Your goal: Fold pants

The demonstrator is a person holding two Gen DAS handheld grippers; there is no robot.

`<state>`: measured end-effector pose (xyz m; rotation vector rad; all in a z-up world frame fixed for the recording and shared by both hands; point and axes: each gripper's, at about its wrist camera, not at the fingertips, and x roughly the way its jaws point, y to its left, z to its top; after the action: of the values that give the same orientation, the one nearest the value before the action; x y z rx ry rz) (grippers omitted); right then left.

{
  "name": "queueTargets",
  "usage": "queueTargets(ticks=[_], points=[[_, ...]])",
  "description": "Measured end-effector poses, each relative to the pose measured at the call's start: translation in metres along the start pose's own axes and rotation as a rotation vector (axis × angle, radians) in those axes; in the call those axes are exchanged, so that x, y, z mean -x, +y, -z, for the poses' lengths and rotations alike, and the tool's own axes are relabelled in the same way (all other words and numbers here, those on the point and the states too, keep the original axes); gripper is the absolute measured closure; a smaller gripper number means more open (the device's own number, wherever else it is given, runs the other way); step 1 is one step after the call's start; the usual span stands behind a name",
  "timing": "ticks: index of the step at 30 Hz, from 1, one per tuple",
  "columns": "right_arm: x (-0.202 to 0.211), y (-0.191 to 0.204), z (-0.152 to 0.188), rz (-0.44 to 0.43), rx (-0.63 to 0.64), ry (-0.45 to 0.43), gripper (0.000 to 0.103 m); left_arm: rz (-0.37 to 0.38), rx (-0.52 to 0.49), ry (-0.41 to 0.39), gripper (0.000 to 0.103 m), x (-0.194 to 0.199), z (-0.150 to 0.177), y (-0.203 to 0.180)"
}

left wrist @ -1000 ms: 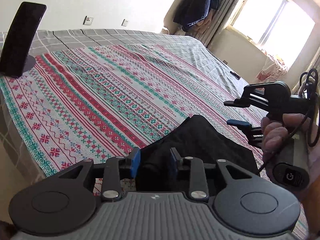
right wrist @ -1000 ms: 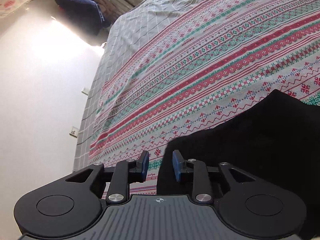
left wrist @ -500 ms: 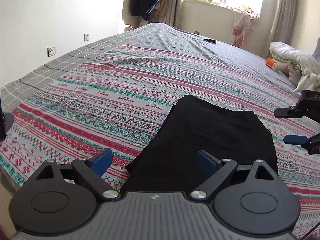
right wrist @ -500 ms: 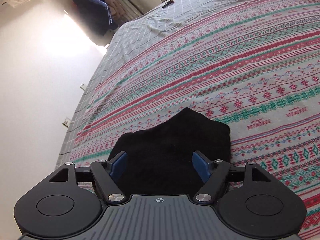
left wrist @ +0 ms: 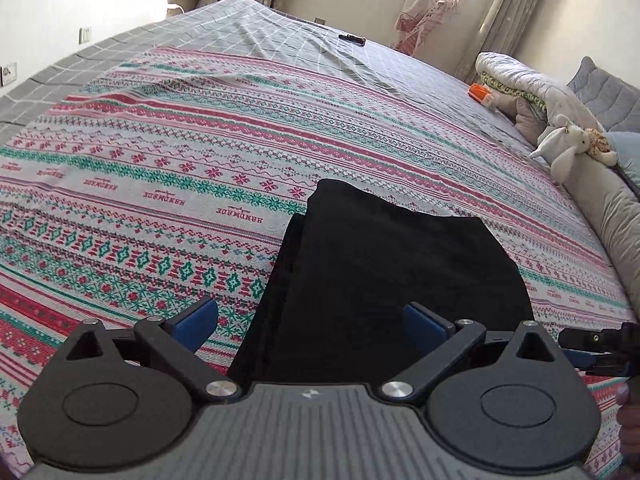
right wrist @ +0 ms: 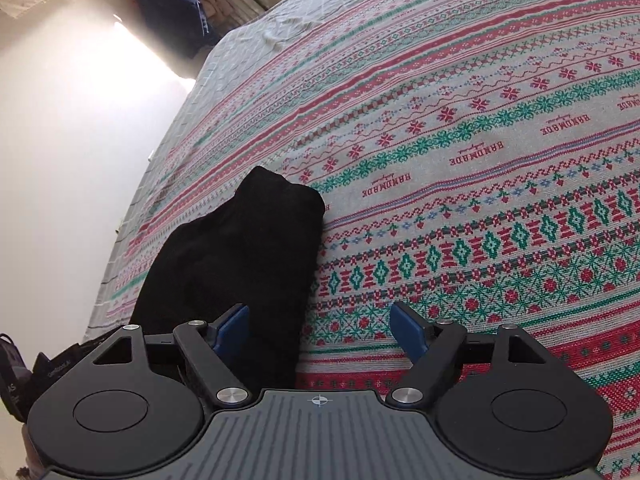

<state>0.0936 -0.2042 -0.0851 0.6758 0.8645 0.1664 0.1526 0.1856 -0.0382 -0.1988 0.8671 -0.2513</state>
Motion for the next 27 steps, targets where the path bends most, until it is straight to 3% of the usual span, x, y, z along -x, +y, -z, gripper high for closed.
queueTargets(ticks=[1,2,3,7,14,17,18,19,20,24,27], points=[[-0.001,0.0,0.001,-0.016,0.005,-0.01,0.023,0.045,0.037,0.031,0.011,-0.008,-0.003,0.007],[-0.003,0.001,0.0,-0.028,0.009,-0.011,0.023,0.074,0.081,0.062,0.024,-0.015,-0.004,0.015],[-0.007,0.002,-0.002,-0.044,0.001,-0.001,0.023,0.109,0.13,0.088,0.029,-0.021,-0.007,0.023],[-0.024,0.003,-0.006,-0.123,-0.06,-0.006,0.024,0.209,0.2,0.104,0.035,-0.031,-0.013,0.037],[-0.052,0.001,-0.011,-0.245,-0.124,-0.028,0.043,0.319,0.315,0.132,0.039,-0.046,-0.018,0.049],[-0.056,0.002,-0.01,-0.24,-0.121,-0.043,0.054,0.336,0.339,0.143,0.045,-0.052,-0.019,0.045],[-0.057,0.003,-0.009,-0.239,-0.122,-0.046,0.056,0.318,0.324,0.137,0.051,-0.053,-0.02,0.041],[-0.058,0.004,-0.008,-0.235,-0.125,-0.05,0.063,0.308,0.308,0.135,0.057,-0.051,-0.021,0.036],[-0.06,0.004,-0.007,-0.227,-0.125,-0.046,0.08,0.316,0.298,0.135,0.065,-0.052,-0.021,0.03],[-0.053,-0.001,-0.006,-0.201,-0.153,-0.053,0.089,0.296,0.259,0.098,0.067,-0.05,-0.022,0.008],[-0.034,0.002,-0.014,-0.231,-0.138,-0.081,0.093,0.331,0.265,0.083,0.068,-0.05,-0.026,-0.006]])
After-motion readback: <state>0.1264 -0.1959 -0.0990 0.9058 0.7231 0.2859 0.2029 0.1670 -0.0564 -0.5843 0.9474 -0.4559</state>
